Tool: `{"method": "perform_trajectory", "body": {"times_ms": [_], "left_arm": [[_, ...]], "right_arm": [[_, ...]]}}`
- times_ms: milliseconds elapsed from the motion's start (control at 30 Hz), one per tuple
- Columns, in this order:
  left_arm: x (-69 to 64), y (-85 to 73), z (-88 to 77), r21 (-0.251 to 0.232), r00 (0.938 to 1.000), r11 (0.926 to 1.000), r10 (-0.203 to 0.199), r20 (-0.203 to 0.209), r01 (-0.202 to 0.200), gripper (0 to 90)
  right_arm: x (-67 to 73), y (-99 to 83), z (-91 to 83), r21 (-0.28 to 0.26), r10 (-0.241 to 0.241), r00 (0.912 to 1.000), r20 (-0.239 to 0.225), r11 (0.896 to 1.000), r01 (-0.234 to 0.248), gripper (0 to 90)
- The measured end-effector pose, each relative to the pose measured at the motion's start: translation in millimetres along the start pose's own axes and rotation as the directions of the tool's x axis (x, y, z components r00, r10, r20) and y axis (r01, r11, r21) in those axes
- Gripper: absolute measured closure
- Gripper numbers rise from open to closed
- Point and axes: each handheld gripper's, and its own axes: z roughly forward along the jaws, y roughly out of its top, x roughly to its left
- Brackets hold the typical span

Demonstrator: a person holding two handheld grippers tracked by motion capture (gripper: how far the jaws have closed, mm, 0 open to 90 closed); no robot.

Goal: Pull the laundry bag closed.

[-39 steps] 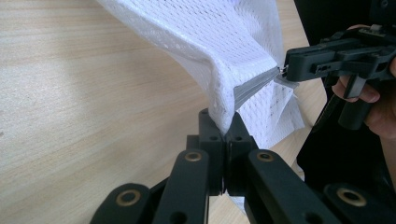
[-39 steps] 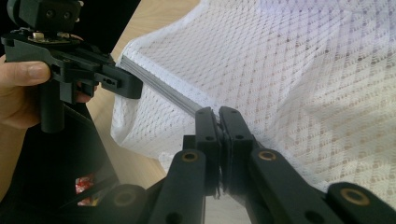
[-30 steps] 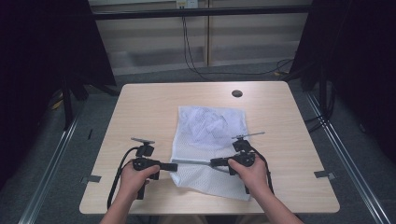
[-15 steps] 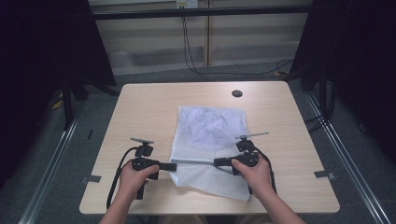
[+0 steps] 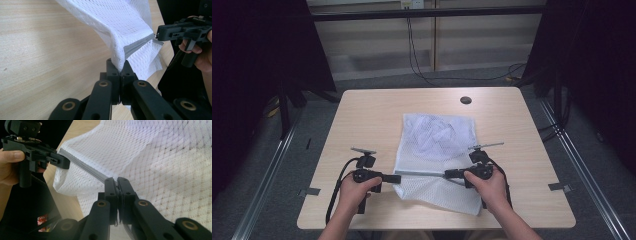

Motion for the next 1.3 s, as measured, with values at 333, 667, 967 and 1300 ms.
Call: {"method": "perform_trajectory", "body": {"times_ms": [333, 667, 967, 1300], "left_arm": [[0.3, -0.1, 0.4, 0.005, 1.0, 1.0, -0.005, 0.0, 0.005, 89.0], [0.1, 0.2, 0.6, 0.014, 0.9999, 0.9998, 0.013, -0.002, -0.013, 89.0], [0.5, 0.1, 0.8, 0.012, 1.0, 0.9999, 0.006, -0.001, -0.006, 89.0], [1.5, 0.3, -1.7, 0.013, 0.9999, 0.9999, 0.01, -0.005, -0.01, 89.0]], "right_arm": [[-2.2, -1.0, -2.1, 0.004, 0.001, 1.0, -0.003, 1.0, -0.001, 86.8], [-3.4, -2.1, -3.5, -0.001, 0.003, 1.0, -0.005, 1.0, -0.003, 86.8], [-4.4, -2.8, -4.3, -0.002, 0.007, 0.9999, -0.008, 1.0, -0.007, 86.8], [-9.7, -5.0, -11.8, -0.007, 0.015, 0.9999, 0.005, 1.0, -0.015, 86.9]]}}
